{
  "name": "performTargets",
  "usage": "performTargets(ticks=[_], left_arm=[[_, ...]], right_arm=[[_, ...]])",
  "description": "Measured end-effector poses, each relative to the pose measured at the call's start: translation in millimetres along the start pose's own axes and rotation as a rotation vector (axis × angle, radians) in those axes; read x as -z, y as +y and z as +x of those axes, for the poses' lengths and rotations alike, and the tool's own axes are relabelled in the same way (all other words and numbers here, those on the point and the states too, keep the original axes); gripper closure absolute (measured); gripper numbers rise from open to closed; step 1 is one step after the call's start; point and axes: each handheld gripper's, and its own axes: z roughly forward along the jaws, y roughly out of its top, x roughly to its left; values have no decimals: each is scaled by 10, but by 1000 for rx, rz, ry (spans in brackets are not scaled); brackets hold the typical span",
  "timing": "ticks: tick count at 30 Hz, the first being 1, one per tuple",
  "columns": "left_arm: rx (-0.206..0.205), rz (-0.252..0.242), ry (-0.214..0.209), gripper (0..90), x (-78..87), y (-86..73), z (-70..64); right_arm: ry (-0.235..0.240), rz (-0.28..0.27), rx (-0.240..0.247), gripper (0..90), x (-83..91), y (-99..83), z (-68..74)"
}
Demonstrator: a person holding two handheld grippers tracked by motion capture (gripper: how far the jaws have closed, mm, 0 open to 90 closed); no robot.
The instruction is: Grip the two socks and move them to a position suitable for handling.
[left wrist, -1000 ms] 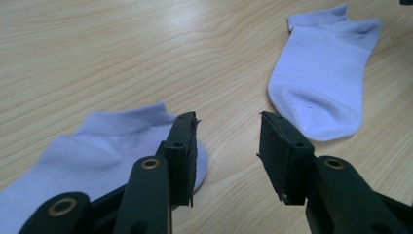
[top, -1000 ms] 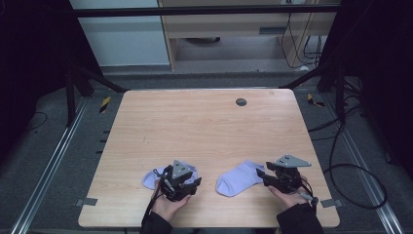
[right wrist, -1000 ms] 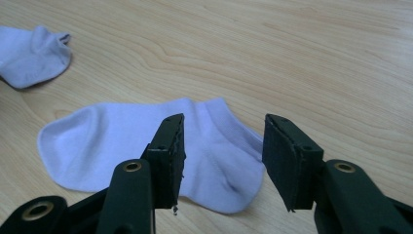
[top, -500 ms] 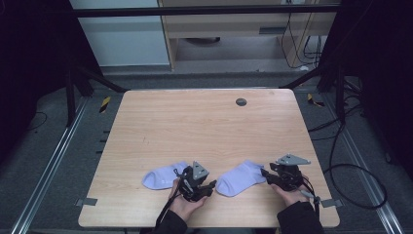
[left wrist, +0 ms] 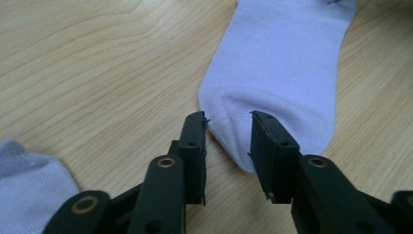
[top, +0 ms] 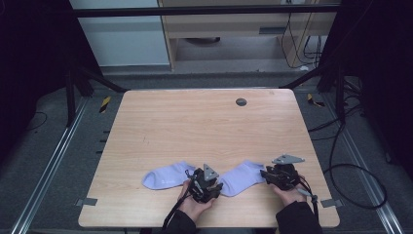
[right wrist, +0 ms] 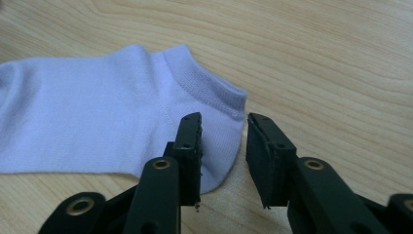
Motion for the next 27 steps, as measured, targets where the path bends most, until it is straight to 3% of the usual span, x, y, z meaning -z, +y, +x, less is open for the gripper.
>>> performTargets(ticks=[10, 17, 21, 27], left_arm=[[11, 9, -7, 867, -36, 8, -27], [0, -8, -43, 880, 57, 34, 16], [-14, -10, -48, 881, 205, 60, 91], [-22, -5, -43, 881, 355, 32, 196]], right_arm=[[22, 33, -8, 871, -8, 6, 40], [57, -9, -14, 877, 115, 16, 80], [102, -61, -11, 877, 298, 18, 207], [127, -90, 17, 877, 396, 1, 420]])
